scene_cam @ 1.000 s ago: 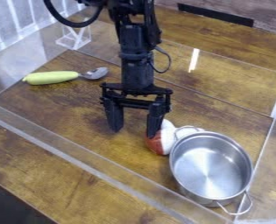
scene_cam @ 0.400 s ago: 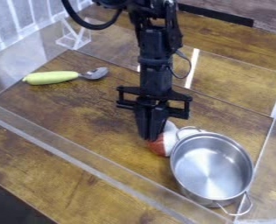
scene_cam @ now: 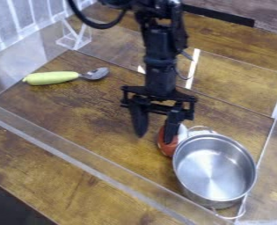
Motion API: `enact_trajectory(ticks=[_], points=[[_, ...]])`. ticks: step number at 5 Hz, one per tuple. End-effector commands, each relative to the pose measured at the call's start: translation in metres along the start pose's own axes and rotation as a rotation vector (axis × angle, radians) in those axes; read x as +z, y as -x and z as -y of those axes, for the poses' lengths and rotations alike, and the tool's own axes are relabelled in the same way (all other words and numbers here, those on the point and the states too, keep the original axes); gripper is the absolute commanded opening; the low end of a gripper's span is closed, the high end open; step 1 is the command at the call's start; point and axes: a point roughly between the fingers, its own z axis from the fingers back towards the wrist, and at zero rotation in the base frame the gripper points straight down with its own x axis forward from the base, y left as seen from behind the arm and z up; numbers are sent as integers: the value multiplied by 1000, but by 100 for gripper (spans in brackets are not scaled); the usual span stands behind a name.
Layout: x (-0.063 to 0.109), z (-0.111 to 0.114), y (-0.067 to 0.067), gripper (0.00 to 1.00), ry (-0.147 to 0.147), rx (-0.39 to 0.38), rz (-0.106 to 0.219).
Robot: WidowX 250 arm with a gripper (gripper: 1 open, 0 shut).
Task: Put the mushroom in the silver pot
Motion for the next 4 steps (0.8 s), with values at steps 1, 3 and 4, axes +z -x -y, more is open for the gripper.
enact_trajectory(ticks=[1, 3, 4], points=[[12, 17, -21, 0, -11, -34, 61], [-4, 18, -12, 0, -9, 20, 55], [-10, 31, -11, 0, 4, 36, 73]])
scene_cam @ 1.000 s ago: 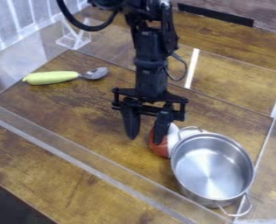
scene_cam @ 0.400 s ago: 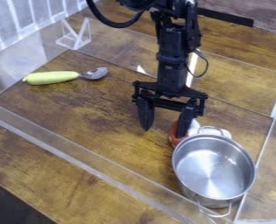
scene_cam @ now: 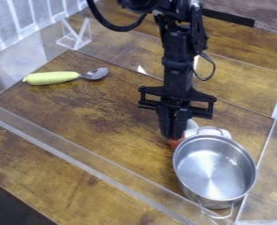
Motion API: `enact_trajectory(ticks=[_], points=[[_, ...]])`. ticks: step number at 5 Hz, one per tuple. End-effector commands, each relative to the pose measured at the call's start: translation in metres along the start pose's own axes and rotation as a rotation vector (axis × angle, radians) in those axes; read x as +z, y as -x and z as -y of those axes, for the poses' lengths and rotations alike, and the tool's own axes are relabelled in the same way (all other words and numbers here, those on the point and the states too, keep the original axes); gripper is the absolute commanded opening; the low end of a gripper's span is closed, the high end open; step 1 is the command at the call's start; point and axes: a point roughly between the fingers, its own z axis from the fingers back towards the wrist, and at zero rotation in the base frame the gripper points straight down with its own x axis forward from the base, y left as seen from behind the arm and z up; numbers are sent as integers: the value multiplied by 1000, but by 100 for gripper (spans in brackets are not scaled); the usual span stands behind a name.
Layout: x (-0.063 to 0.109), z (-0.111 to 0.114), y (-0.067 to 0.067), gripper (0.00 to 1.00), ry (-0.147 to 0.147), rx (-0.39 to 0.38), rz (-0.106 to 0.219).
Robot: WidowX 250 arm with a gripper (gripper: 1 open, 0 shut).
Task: Put the mushroom in the silver pot
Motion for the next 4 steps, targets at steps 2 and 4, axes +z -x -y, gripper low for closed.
enact_trajectory(ticks=[2, 4], points=[[-5, 59, 22, 0, 26, -73, 16], [-10, 80, 41, 0, 40, -94, 21]])
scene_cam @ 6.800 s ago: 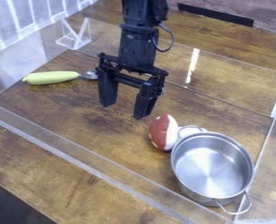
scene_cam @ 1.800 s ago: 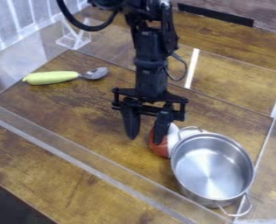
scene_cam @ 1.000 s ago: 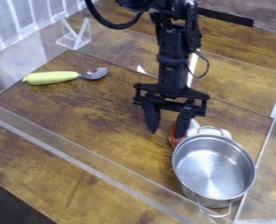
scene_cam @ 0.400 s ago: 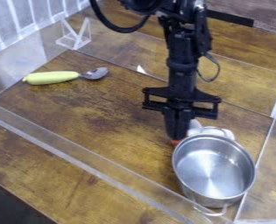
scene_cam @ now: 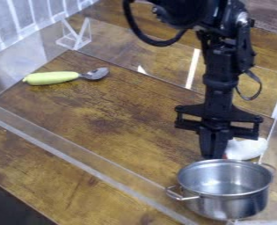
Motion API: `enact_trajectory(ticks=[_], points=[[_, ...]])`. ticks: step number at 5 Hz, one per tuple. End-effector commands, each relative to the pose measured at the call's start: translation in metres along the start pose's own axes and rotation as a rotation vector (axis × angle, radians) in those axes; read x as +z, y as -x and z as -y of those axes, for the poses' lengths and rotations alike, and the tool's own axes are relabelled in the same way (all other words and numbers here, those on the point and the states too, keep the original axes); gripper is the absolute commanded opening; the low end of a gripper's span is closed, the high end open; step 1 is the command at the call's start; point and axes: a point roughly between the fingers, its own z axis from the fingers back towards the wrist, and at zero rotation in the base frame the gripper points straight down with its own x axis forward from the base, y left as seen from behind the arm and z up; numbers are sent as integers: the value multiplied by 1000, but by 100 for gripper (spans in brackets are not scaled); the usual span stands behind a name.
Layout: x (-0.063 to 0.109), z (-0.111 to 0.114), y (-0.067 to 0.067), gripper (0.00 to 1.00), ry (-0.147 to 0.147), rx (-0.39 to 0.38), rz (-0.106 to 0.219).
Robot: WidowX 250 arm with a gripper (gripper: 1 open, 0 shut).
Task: Put the mushroom in the silver pot
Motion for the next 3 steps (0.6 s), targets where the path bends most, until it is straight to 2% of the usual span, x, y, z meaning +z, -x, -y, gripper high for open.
enact_trajectory(ticks=[1, 2, 3], points=[[-9, 12, 25, 0, -17, -91, -9], [-9, 9, 33, 100, -25, -88, 1], [-5, 5, 35, 100, -31, -89, 13]])
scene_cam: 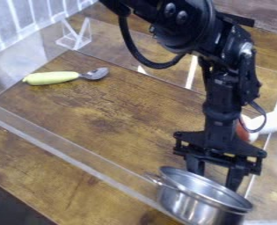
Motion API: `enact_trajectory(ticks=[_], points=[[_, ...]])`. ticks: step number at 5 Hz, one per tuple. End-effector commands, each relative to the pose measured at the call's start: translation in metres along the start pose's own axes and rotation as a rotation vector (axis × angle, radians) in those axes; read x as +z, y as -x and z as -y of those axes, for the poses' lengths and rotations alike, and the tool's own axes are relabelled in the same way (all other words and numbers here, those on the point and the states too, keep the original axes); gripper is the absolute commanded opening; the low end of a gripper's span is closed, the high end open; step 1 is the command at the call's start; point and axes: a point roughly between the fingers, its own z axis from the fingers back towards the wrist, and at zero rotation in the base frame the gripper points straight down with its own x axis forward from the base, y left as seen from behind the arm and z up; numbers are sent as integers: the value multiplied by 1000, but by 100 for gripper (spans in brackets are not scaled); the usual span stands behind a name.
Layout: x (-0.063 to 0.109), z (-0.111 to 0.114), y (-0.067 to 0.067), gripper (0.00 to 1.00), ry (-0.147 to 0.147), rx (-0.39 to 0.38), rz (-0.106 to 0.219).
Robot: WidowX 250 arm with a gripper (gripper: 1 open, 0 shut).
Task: Put the mushroom in the silver pot
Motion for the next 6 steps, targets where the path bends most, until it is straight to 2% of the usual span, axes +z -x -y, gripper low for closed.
enact_trajectory(ticks=[1, 4, 5, 6], points=[[14, -7, -8, 0, 7, -5, 18], [25, -35, -42, 0, 27, 46, 28], [29, -48, -57, 100, 31, 54, 38], [31, -46, -52, 100, 25, 18, 42]])
